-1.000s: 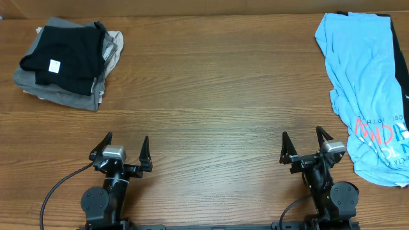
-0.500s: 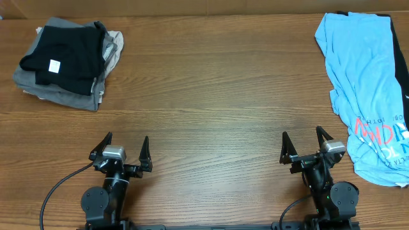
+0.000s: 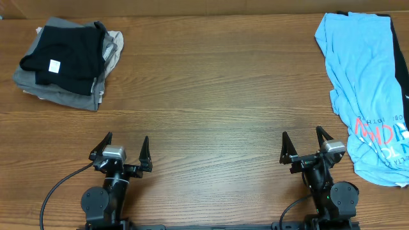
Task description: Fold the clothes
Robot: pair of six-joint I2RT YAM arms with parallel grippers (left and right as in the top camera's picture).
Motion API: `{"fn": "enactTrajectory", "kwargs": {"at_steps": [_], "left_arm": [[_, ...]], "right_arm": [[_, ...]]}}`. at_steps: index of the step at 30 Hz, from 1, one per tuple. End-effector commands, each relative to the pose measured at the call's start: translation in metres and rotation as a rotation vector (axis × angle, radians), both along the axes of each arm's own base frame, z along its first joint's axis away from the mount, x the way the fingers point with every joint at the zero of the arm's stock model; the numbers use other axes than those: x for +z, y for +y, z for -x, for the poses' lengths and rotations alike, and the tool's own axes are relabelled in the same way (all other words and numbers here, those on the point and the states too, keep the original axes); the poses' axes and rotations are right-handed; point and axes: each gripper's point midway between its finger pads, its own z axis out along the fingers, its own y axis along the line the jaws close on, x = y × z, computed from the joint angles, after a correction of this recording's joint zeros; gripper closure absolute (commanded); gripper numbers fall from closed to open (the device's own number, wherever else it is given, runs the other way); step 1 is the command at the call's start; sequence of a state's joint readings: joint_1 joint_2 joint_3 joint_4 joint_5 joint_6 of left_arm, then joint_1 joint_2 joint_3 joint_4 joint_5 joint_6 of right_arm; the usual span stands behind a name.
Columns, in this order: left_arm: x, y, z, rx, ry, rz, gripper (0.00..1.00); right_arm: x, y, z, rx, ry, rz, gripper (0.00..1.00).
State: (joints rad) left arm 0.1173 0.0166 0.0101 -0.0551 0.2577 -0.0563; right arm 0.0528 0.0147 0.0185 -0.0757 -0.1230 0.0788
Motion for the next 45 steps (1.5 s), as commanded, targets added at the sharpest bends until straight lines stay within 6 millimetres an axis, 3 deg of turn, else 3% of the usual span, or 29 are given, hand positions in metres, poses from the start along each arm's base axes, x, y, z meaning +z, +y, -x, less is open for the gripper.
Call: {"fn": "enactTrajectory", "kwargs": {"at_steps": [1, 12, 19, 26, 45], "left_arm": [[0.001, -0.001, 0.0, -0.003, -0.009, 0.002, 0.0], [0.001, -0.001, 0.0, -0.003, -0.011, 0.002, 0.0], [0.001, -0.002, 0.001, -0.011, -0.011, 0.003, 0.0], [0.011, -0.025, 0.005, -0.149, -0.053, 0.002, 0.0], [0.081, -0.035, 0.025, -0.195, -0.157, -0.026, 0.0]], "right_arm": [[-0.002, -0.002, 0.0, -0.013, -0.004, -0.003, 0.0], [-0.002, -0.006, -0.001, -0.034, -0.004, -0.003, 0.0], [0.002, 0.002, 0.001, 0.012, -0.021, -0.005, 0.0], [0.035, 0.024, 0.009, 0.144, -0.156, -0.002, 0.0], [0.108, 0.023, 0.029, 0.146, -0.333, 0.001, 0.0]]}}
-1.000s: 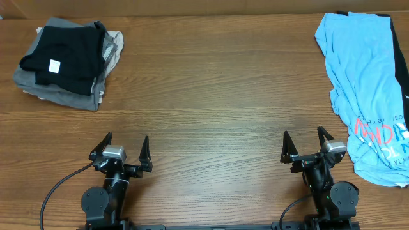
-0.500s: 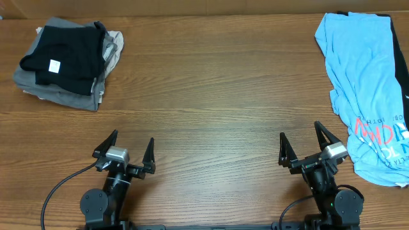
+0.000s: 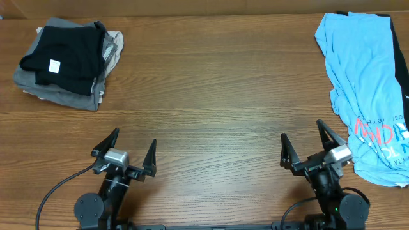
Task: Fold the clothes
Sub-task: 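Raise both arms and move the right gripper over the light-blue T-shirt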
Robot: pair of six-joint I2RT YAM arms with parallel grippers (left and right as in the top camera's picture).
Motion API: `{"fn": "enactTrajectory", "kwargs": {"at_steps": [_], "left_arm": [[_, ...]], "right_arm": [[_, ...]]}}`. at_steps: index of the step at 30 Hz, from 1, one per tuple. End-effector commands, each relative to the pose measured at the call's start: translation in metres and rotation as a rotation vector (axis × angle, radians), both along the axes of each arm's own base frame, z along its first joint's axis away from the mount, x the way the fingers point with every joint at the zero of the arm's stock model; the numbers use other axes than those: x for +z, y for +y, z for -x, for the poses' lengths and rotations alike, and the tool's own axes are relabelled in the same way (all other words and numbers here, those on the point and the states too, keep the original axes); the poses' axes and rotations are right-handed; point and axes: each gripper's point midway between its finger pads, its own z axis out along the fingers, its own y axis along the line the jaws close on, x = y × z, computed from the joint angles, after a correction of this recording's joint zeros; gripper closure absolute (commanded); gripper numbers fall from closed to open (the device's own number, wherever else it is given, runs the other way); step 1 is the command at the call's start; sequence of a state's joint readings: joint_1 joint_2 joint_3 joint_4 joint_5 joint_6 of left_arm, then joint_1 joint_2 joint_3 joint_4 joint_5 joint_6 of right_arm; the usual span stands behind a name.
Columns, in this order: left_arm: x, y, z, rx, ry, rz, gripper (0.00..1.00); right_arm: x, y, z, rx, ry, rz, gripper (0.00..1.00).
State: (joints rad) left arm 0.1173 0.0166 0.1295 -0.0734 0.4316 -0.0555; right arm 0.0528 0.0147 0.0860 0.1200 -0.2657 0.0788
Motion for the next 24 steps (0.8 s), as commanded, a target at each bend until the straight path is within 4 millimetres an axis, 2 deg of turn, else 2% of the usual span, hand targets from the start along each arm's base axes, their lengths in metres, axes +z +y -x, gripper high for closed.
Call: {"fn": "enactTrajectory", "kwargs": {"at_steps": [1, 9, 15, 21, 24], "left_arm": [[0.032, -0.005, 0.011, -0.02, -0.062, -0.015, 0.0], [0.059, -0.005, 0.021, -0.013, -0.03, 0.0, 0.0], [0.08, -0.004, 0.013, -0.014, 0.066, 0.007, 0.0], [0.084, -0.001, -0.011, -0.018, 0.283, 0.001, 0.0], [0.079, -0.001, -0.028, -0.038, 0.433, -0.036, 0.0]], "right_arm": [[0.033, 0.0, 0.012, 0.005, -0.08, -0.006, 0.0], [0.072, -0.002, 0.03, 0.014, -0.097, -0.056, 0.0], [0.096, -0.003, 0.036, 0.011, -0.073, -0.056, 0.0], [0.106, -0.002, 0.023, 0.007, 0.06, -0.049, 0.0], [0.105, -0.001, 0.004, 0.005, 0.181, -0.044, 0.0]]}}
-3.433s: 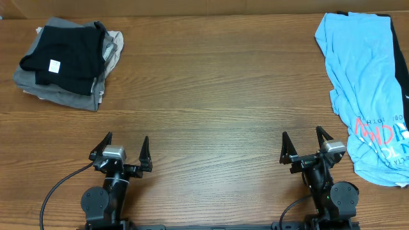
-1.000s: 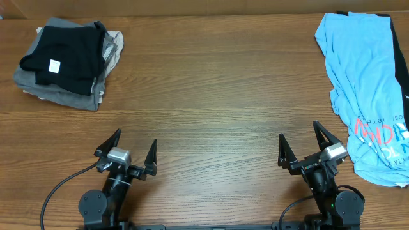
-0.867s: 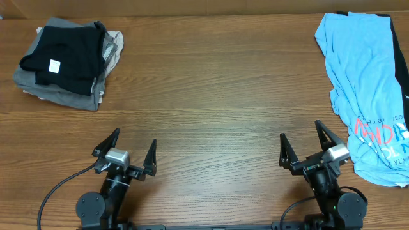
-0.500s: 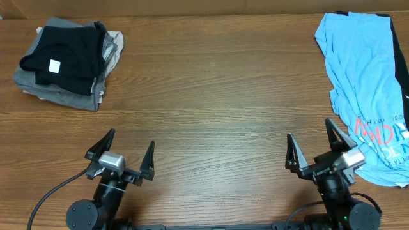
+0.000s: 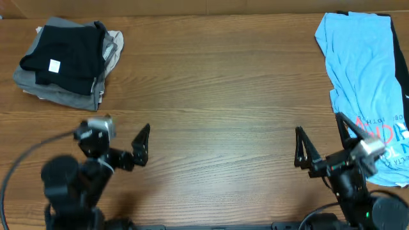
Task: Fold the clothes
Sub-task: 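Raise both arms and move the right gripper over the light-blue T-shirt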
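A crumpled light blue T-shirt [image 5: 361, 57] with red lettering lies along the right edge of the table. My right gripper [image 5: 319, 131] hovers just left of the shirt's lower end, open and holding nothing; its right finger overlaps the printed part. Over the near left of the table my left gripper [image 5: 119, 144] is raised, with one dark finger [image 5: 142, 144] showing and the other tucked under the wrist camera. It looks open and empty.
A stack of folded clothes [image 5: 64, 61], black on top of grey and beige, sits at the far left corner. A dark garment [image 5: 382, 15] and a green one [image 5: 401, 71] peek out from under the blue shirt. The left arm's cable [image 5: 25, 160] trails toward the front edge.
Both arms have risen toward the camera. The left gripper has shifted left and turned, and the right gripper has shifted right, now overlapping the blue shirt's lower end. Both stay open.
Both grippers first stood open and low near the front edge, left and right. They then appeared slightly larger and more spread. Now both are raised, the left further left and the right at the blue shirt. No garment has moved.
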Robot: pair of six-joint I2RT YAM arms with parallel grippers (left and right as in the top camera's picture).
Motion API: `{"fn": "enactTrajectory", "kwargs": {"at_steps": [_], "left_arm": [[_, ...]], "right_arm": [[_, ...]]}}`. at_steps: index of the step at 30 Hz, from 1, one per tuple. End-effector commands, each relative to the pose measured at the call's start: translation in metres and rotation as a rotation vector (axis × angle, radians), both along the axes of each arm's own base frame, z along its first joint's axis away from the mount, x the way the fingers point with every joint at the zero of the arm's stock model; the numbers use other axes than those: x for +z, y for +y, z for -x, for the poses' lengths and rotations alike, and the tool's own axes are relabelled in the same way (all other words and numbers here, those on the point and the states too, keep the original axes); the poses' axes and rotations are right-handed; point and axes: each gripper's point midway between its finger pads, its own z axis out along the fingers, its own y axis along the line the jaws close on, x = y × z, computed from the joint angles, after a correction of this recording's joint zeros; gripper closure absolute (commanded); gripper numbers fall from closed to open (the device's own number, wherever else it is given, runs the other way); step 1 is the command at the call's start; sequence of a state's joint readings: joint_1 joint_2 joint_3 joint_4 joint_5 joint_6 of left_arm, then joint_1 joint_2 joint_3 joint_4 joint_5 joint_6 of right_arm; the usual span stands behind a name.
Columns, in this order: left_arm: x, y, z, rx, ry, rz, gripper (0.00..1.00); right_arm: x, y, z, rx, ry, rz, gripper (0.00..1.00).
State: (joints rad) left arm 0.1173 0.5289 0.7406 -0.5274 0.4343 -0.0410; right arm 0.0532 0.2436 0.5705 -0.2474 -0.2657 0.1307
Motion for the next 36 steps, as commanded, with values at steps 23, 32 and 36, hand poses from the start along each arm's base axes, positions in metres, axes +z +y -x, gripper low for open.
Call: {"fn": "enactTrajectory", "kwargs": {"at_steps": [23, 32, 36], "left_arm": [[-0.124, 0.009, -0.109, -0.119, 0.681, -0.04, 0.0], [-0.13, 0.01, -0.125, -0.117, 0.65, -0.044, 0.0], [-0.129, 0.011, -0.126, -0.115, 0.644, -0.047, 0.0]], "right_arm": [[-0.119, 0.005, -0.191, -0.012, 0.602, 0.033, 0.0], [-0.208, -0.11, -0.202, -0.463, 0.845, 0.071, 0.03], [-0.24, -0.14, -0.205, -0.542, 0.907, 0.065, 0.04]]}}
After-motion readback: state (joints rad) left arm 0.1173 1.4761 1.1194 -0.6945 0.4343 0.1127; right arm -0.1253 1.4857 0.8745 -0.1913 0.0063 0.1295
